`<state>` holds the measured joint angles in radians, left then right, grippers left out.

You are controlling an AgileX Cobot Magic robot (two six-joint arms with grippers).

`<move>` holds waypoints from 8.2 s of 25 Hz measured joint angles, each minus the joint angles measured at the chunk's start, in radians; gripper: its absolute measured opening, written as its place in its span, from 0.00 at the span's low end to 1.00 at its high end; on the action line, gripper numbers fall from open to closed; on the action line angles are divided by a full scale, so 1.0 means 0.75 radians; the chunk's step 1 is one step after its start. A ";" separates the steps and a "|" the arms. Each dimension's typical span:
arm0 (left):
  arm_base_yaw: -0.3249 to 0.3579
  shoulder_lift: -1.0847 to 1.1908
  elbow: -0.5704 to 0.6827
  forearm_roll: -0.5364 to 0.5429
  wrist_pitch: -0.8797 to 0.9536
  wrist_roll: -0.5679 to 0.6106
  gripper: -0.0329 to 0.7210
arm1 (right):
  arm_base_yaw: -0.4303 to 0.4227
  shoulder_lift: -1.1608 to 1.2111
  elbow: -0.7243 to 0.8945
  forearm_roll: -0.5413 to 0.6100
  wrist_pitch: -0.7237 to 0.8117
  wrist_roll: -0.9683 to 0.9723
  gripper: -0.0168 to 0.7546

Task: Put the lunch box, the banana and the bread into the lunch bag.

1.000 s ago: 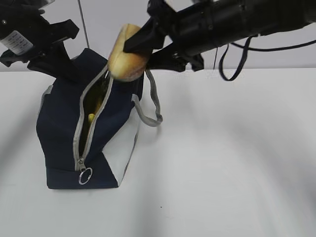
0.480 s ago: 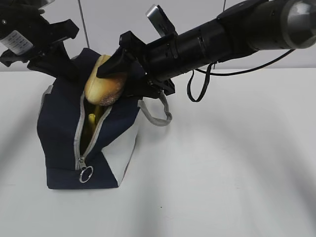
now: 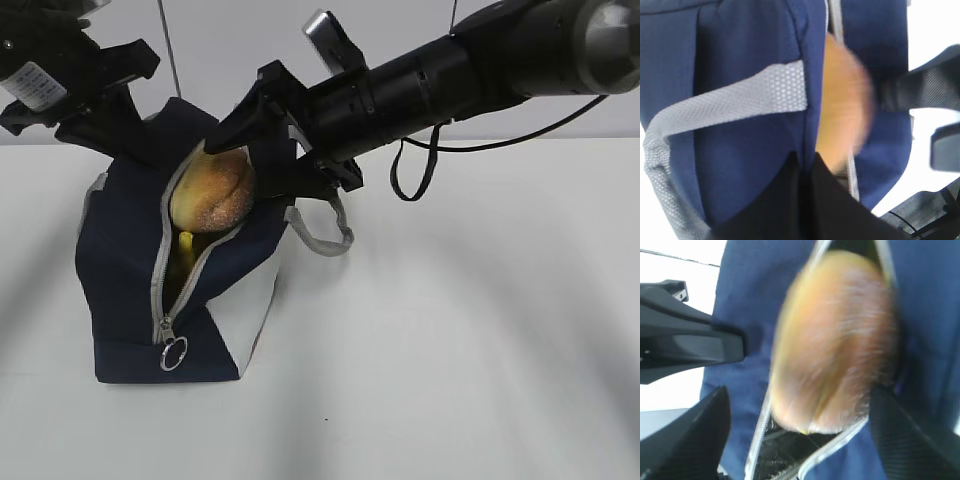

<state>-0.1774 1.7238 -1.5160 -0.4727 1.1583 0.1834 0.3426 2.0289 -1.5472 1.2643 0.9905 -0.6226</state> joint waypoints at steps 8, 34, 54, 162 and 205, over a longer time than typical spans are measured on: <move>0.000 -0.011 0.000 0.001 -0.007 0.000 0.04 | -0.078 0.001 -0.100 -0.021 0.157 0.000 0.78; -0.002 -0.013 0.000 0.003 -0.015 0.000 0.04 | -0.033 0.101 -0.192 -0.405 0.132 0.171 0.10; -0.317 0.061 -0.033 -0.274 -0.433 0.000 0.04 | -0.141 -0.163 -0.283 -0.995 0.332 0.390 0.01; -0.392 -0.706 0.624 0.060 -0.394 0.179 0.63 | -0.131 -0.255 1.069 0.409 -0.181 -2.117 0.56; -0.392 -0.706 0.624 0.060 -0.371 0.180 0.61 | -0.078 -0.150 1.069 0.718 -0.138 -2.225 0.56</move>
<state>-0.4713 1.1941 -1.0479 -0.4277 0.8797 0.3181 0.2837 1.9165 -0.7457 1.8026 0.8869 -2.2914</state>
